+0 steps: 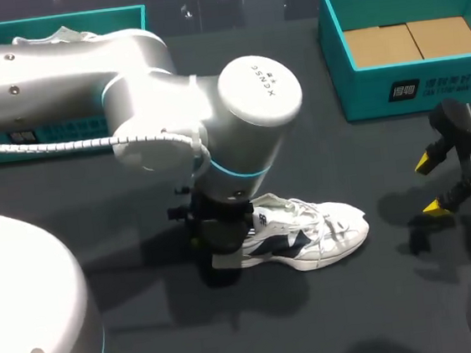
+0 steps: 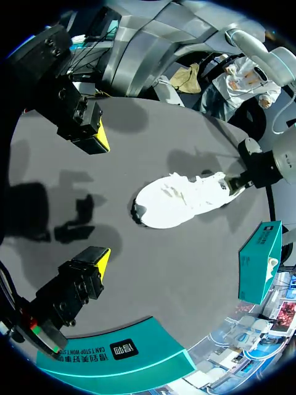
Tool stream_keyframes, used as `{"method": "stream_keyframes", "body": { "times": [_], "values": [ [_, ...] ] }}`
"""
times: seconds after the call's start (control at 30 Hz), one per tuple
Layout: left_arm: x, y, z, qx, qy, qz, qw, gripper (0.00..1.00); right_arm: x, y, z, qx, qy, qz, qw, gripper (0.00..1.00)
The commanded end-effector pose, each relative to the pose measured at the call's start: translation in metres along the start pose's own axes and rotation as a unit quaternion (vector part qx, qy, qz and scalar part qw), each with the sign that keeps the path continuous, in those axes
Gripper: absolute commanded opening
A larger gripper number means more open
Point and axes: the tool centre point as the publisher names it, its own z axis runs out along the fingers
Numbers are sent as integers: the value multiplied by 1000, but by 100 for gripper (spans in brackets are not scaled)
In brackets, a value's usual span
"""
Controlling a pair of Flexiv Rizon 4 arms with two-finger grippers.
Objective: Take the shoe out of the shoebox, open the shoe tongue, remove and reinsert the insole, then place the shoe into the shoebox
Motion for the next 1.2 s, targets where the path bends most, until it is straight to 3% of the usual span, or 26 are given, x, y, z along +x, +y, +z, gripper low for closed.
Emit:
{"method": "stream_keyframes", "body": {
  "times": [0.03, 0.47, 0.53, 0.67, 0.73, 0.83, 1.03, 1.2],
  "values": [
    [-6, 0, 2, 4, 1, -2, 1000, 0, 1, 0, 0, 1, -1, 0, 1000, 100],
    [-7, -7, 3, 14, 0, -4, 1000, 0, 1, 0, 0, 1, -1, 0, 1000, 100],
    [-7, -8, 3, 14, -1, -5, 1000, 25, 1, 0, 0, 1, -1, 0, 1000, 100],
    [-5, -7, -1, 13, -8, -7, 1000, 46, 1, 0, 0, 1, -1, 0, 1000, 100],
    [-3, -6, -6, 13, -14, -9, 1000, 76, 1, 0, 0, 1, -1, 0, 1000, 100],
    [1, -7, -18, 12, -31, -10, 999, 99, 1, 0, 0, 1, -1, 0, 1000, 100],
    [14, -11, -49, 7, -79, -16, 997, 100, 1, 0, 0, 1, -1, 0, 1000, 100],
    [35, -13, -76, 30, -135, -52, 989, 100, 1, 0, 0, 1, -1, 0, 1000, 100]
  ]
}}
